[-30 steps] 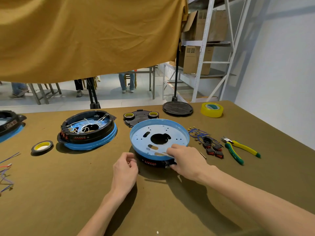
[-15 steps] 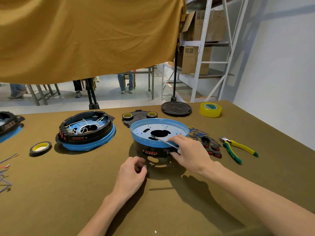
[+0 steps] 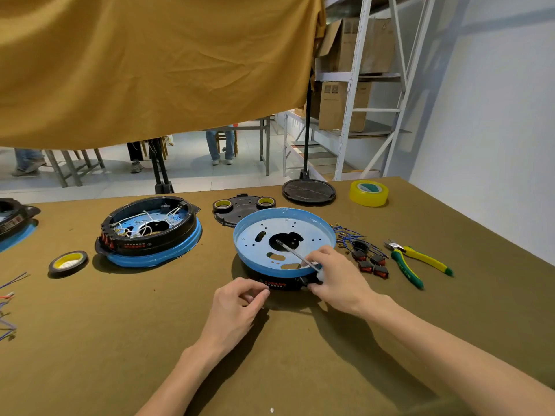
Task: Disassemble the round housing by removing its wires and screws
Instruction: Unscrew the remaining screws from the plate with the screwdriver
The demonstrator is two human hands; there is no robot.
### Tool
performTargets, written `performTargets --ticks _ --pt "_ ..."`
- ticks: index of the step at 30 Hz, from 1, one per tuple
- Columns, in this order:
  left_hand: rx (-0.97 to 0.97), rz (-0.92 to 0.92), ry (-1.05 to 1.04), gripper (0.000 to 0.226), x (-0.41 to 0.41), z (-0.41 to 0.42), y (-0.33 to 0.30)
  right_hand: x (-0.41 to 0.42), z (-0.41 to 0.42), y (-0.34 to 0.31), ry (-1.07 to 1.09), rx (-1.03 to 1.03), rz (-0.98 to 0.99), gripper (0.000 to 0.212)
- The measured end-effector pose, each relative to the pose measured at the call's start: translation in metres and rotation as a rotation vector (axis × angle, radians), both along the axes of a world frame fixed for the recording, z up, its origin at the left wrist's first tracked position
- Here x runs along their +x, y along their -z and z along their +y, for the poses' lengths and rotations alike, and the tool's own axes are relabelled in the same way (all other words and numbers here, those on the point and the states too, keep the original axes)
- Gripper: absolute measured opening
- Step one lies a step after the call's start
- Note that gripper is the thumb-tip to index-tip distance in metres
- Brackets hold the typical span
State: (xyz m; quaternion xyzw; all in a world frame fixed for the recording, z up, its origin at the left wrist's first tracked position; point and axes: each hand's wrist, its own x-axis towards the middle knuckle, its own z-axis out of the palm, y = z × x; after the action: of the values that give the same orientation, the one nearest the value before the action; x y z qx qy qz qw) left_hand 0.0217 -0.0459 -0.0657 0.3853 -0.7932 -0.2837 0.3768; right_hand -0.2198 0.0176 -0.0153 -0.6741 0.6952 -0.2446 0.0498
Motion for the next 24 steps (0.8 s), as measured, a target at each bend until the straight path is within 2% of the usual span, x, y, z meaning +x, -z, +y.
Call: performTargets --ticks 2,4,8,10,12,17,20,24 --pt "0.064 0.039 0.057 0.016 0.001 0.003 -0.001 -0.001 0.004 0.003 0.02 -0.023 -0.117 0.048" --pt "0.087 0.071 0.088 0.017 -0.001 0.006 -0.002 0.0 0.013 0.003 0.036 -0.115 -0.122 0.037" --pt "-0.072 0.205 0.08 0.014 -0.006 0.015 -0.008 0.0 0.037 0.01 -0.122 -0.14 0.149 0.023" --pt "-0.165 0.27 0.071 0.014 -0.007 0.018 -0.011 -0.003 0.041 0.02 -0.219 -0.082 0.314 0.026" --pt "-0.188 0.276 0.085 0.015 -0.007 0.018 -0.011 -0.006 0.039 0.028 -0.224 -0.046 0.372 0.029" --pt "-0.044 0.232 0.132 0.022 -0.02 0.021 -0.006 -0.003 0.03 0.031 -0.176 -0.096 0.309 0.035" --pt "0.121 0.29 0.139 0.018 -0.027 0.02 -0.006 0.007 0.034 0.029 -0.169 -0.173 0.169 0.04" --pt "0.224 0.288 0.215 0.016 -0.034 0.02 -0.005 0.018 0.038 0.027 -0.21 -0.263 -0.013 0.026"
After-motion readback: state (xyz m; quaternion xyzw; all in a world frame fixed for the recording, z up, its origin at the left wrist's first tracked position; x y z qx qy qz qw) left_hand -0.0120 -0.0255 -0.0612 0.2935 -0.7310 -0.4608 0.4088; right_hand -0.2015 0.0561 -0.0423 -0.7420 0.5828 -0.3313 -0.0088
